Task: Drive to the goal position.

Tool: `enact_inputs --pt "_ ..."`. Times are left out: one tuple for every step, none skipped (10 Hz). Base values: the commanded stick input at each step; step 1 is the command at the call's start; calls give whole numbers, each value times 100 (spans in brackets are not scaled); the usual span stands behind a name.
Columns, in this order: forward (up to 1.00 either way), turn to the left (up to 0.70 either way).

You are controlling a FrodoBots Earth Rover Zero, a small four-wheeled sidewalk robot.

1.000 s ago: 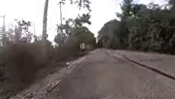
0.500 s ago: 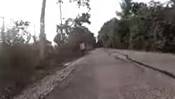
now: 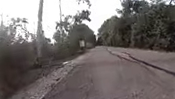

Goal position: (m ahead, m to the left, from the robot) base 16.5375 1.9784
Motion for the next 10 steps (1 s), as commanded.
enact_inputs --pt "70 0" --pt "70 -1" --pt "70 -2" --pt "70 -2" --pt "70 -2" --pt "70 -2" --pt "70 -2" --pt "70 -2" --pt "70 -2" --pt "70 -1"
